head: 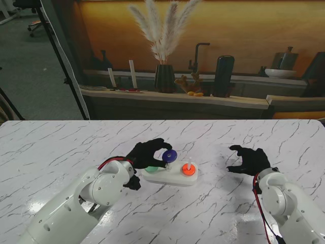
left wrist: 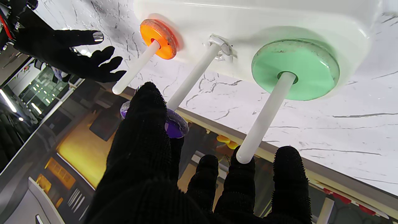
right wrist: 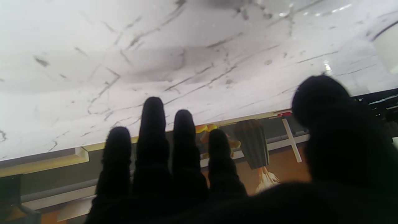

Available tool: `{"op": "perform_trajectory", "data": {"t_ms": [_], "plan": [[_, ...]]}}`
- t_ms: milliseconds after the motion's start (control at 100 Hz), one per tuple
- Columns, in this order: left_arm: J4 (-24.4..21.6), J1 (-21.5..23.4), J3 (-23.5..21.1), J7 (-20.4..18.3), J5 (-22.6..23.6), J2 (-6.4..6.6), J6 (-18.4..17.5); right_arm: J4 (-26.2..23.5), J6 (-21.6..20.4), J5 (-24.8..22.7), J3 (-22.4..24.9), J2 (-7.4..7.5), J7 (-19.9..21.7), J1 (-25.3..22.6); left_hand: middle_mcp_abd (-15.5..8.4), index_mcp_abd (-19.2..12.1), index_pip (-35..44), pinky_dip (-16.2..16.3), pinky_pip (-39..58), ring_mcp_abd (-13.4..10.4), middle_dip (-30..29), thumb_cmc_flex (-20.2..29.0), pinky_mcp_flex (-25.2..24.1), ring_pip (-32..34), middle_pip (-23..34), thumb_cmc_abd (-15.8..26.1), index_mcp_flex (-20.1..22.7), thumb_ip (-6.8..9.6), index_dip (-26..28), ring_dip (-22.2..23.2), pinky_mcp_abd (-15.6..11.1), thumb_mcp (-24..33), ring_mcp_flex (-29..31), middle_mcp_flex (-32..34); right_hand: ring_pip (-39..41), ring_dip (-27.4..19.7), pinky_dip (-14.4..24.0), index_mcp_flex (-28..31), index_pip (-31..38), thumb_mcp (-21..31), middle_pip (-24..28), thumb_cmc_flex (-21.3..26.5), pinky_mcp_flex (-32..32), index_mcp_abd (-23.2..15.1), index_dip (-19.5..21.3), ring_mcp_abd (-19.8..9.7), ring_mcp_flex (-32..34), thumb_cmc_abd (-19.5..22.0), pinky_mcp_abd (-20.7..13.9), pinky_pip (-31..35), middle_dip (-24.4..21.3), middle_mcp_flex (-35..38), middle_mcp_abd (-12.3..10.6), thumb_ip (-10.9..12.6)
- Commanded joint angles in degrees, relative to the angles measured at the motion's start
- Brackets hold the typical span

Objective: Move the three rings of the Hanoi Tower from the left rod to the right rod

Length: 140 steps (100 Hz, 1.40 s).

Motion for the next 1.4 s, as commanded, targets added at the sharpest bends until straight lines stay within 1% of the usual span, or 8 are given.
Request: {"op": "perform_trajectory", "data": {"t_ms": [0,450,950,1260,1320,1360,1390], "plan": [[0.5,0.0,0.4,-0.9,-0.2,-0.31,-0.7,0.1,-0.2,0.1,-0.2,-0.32,-0.1,-0.3,-0.1,-1.7,3.7,0.2,2.0,0.1,0.3,4.6,-0.5,0.5,0.2,3.7,3.5,-0.96,2.8,0.6,1.7,1.9,1.3,0.8,1.0,0.2,0.0,0.3,0.6,-0.7,1.3,0.7,-0.2,-0.4,-1.3,-0.9,0.7,0.8,17.9,1.0,-0.1,1.3,-0.5,1.5],[0.6,-0.4,0.5,-0.8,0.0,-0.35,-0.6,0.2,-0.3,0.2,-0.3,-0.31,0.1,-0.3,-0.1,-1.7,3.4,0.2,2.3,0.2,0.3,4.5,-0.3,0.6,0.3,3.8,3.4,-0.94,2.6,0.6,1.7,1.8,1.4,0.8,1.0,0.2,0.0,0.3,0.6,-0.7,1.3,0.7,-0.2,-0.4,-1.3,-0.9,0.7,0.8,17.9,1.0,-0.1,1.4,-0.6,1.5],[1.7,-2.1,2.0,-1.2,0.0,-0.41,-0.8,0.2,-0.2,0.2,-0.1,-0.32,0.0,-0.5,-0.1,-3.0,3.3,1.4,5.1,0.6,0.4,4.8,1.1,2.2,0.4,4.0,2.9,-0.79,2.7,1.5,2.2,1.8,2.5,1.0,1.0,0.2,0.0,0.3,0.6,-0.7,1.3,0.6,-0.2,-0.4,-1.3,-0.9,0.7,0.8,17.9,1.0,0.0,1.5,-0.5,1.5],[3.0,-2.6,3.1,-1.5,-0.1,-0.39,-0.4,0.3,-0.5,0.2,0.1,-0.38,-0.4,-0.4,-0.1,-2.7,3.3,1.6,5.9,0.3,0.5,4.8,1.2,2.6,0.7,3.9,2.8,-0.66,2.5,1.8,1.8,1.8,2.4,1.0,1.0,0.2,0.0,0.3,0.6,-0.7,1.3,0.6,-0.2,-0.4,-1.2,-0.9,0.6,0.8,17.8,1.0,0.0,1.4,-0.5,1.5],[3.2,-2.6,3.1,-1.4,0.1,-0.37,-0.3,0.3,-0.7,0.2,0.1,-0.39,-0.6,-0.4,-0.1,-2.4,3.0,1.6,5.9,0.1,0.5,4.6,1.0,2.6,0.7,4.0,2.5,-0.60,2.1,1.8,1.7,1.8,2.2,0.9,1.0,0.2,0.0,0.4,0.6,-0.7,1.4,0.6,-0.1,-0.5,-1.2,-0.9,0.6,0.8,17.8,1.1,0.0,1.5,-0.5,1.5],[3.3,-2.5,3.1,-1.4,0.2,-0.36,-0.3,0.2,-0.7,0.2,0.1,-0.41,-0.7,-0.4,-0.1,-2.1,1.9,1.3,5.7,0.0,0.5,4.4,0.8,2.4,0.7,4.1,2.7,-0.21,-0.4,1.7,1.6,1.5,2.0,0.8,1.0,0.2,0.0,0.4,0.6,-0.7,1.4,0.6,-0.1,-0.5,-1.2,-0.9,0.6,0.8,17.8,1.1,0.0,1.5,-0.6,1.5],[3.4,-2.5,3.1,-1.4,0.2,-0.35,-0.4,0.2,-0.8,0.2,0.0,-0.43,-0.8,-0.3,-0.1,-2.1,1.7,1.3,5.7,-0.1,0.5,4.6,0.8,2.4,0.7,3.9,2.5,-0.12,-1.0,1.7,1.6,1.5,1.9,0.8,1.0,0.2,0.0,0.3,0.6,-0.7,1.3,0.6,-0.1,-0.4,-1.2,-0.9,0.6,0.7,17.8,1.1,0.0,1.4,-0.6,1.5]]}}
